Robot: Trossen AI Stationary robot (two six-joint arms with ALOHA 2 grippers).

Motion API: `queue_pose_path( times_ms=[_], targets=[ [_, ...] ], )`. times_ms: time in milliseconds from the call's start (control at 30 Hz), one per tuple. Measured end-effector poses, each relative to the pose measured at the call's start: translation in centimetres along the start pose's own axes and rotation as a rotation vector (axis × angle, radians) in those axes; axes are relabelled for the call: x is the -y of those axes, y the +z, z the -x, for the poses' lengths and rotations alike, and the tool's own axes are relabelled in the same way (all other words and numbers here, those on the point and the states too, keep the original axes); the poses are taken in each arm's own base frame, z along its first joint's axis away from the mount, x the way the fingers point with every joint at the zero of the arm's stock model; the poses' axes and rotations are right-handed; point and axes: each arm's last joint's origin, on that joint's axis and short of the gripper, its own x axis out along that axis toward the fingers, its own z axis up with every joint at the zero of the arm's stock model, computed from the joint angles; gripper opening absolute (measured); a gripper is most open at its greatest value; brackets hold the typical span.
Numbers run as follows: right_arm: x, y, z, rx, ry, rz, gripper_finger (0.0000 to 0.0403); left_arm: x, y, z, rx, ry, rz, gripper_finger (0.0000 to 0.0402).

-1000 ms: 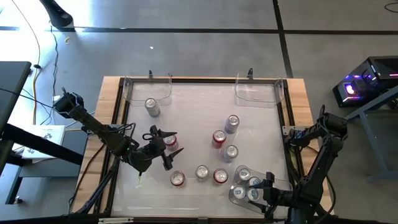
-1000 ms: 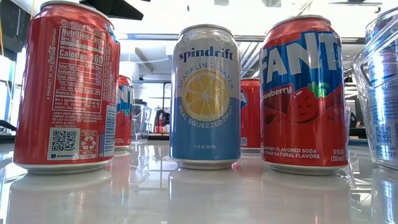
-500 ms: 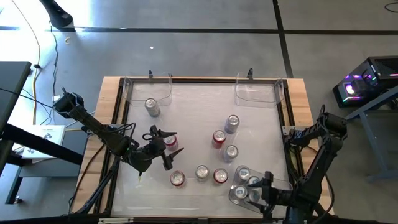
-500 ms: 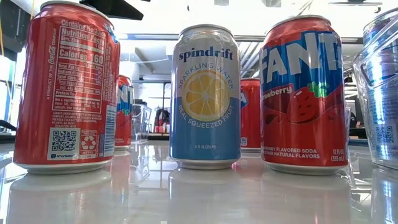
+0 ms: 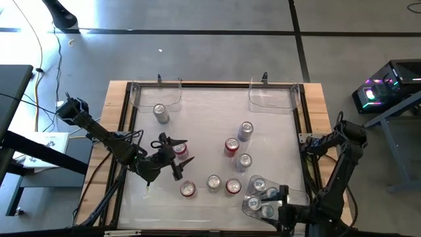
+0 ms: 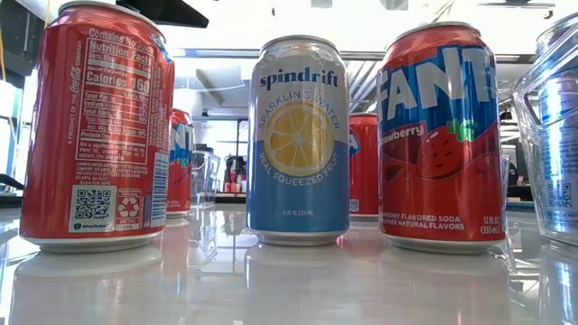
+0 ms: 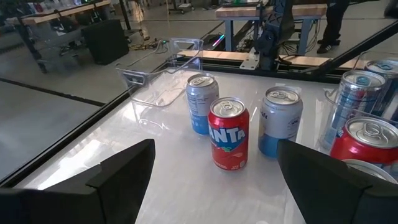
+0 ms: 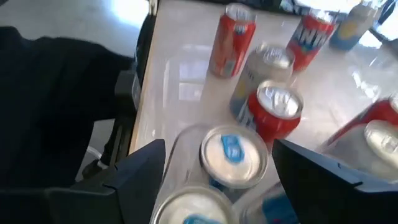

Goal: Sort soda cans
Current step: Put the blue white soda can into the top right transparent bin

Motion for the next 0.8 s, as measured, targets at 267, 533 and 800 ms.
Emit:
queue_pose_path(
  times_ms=[267,533,800],
  targets=[
    [0.4,2.9,0.6,0.135,-0.107,0.025,0.0294,0.1,0.1,0.0,-0.001,-0.023,-0.008,0.0332],
    [5.3,6.8,-3.2,0.068,-0.335,-0.091,0.0293,0.1,0.1,0.0,0.001,-0.025,-0.03,0.0332],
    [13.8,7.8,-9.9,-0.476,-0.285,-0.115,0.0296,0.1,0.0,0.0,-0.014,-0.049,-0.077,0.0332]
  ],
)
